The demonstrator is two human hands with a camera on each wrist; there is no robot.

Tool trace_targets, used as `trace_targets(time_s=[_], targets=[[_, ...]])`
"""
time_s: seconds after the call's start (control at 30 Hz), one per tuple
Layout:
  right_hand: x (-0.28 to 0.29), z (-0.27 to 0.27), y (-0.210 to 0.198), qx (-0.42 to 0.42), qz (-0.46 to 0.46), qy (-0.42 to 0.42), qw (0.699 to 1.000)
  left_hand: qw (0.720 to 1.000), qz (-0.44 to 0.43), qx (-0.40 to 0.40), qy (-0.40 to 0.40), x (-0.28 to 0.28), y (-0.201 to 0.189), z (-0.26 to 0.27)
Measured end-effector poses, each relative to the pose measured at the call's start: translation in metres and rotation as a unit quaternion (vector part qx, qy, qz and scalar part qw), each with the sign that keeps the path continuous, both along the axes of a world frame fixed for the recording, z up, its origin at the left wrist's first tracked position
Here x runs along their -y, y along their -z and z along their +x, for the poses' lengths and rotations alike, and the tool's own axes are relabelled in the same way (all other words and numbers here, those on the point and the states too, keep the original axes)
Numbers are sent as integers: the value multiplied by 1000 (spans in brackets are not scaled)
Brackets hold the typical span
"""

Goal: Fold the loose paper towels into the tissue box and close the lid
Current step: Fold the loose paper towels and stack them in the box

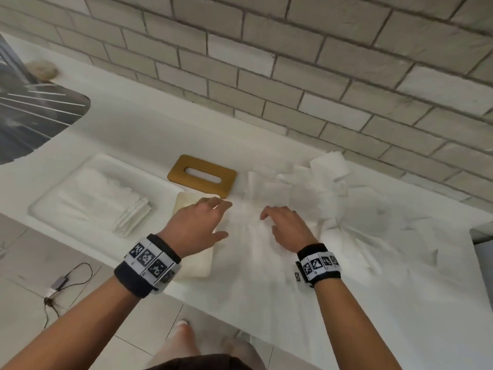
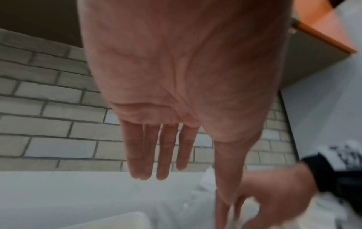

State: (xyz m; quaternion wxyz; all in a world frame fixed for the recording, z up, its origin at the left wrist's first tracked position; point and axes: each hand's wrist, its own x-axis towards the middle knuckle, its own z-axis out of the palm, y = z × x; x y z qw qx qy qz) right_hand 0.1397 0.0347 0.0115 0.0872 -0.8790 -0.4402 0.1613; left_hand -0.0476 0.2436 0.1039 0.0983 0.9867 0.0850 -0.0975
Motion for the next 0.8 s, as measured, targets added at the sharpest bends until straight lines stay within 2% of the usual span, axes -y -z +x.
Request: trace_targets(time_s=[0.1,0.2,0.3,0.33,0.4,0.5,0.63,0.73,0.8], targets=[[-22,9,17,19,-78,-118,990,992,-62,92,-61,46,1,0],[-32,21,26,37,-87,-139,986,971,-135,153,-125,83,27,-6],[-25,28,26,27,-67,-147,986,948,-197,181,-171,107,62,-11],[-16,29,24,8,-34,-134,990,940,-219,188,-182,113,71,-12],[5,29,14,-48,105,-76,990,924,-255,198,-203,124,82,-11],[34,19,-25,-107,316,-5,943,895,-313,211,-237,135,80,1],[60,0,-81,-169,418,81,889,847,-407,252,-232,143,55,37],[72,-2,-91,-152,477,157,851,795,-491,292,-205,148,26,60],[79,-1,-92,-136,500,211,829,790,-501,297,-192,151,19,73]])
